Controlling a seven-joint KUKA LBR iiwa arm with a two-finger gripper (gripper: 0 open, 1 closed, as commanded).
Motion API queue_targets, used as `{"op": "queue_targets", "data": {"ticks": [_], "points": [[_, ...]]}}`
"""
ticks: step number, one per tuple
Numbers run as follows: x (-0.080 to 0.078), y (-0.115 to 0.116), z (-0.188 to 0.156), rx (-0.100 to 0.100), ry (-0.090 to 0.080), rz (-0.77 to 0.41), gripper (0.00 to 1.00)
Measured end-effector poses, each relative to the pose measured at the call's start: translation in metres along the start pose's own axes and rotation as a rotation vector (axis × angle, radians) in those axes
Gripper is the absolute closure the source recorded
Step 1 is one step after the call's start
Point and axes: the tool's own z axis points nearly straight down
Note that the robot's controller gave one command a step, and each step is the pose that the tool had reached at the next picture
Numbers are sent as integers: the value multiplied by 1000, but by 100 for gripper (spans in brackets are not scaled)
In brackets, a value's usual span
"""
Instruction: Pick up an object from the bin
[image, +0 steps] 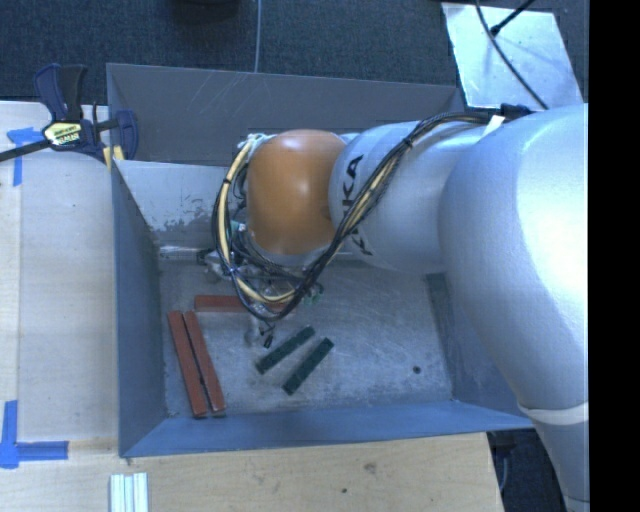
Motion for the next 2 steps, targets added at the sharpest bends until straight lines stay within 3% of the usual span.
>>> {"op": "queue_targets", "data": {"ticks": [1,2], "points": [[-1,0,-5,0,-5,3,100],[1,1,-193,3,-11,-8,100]]}}
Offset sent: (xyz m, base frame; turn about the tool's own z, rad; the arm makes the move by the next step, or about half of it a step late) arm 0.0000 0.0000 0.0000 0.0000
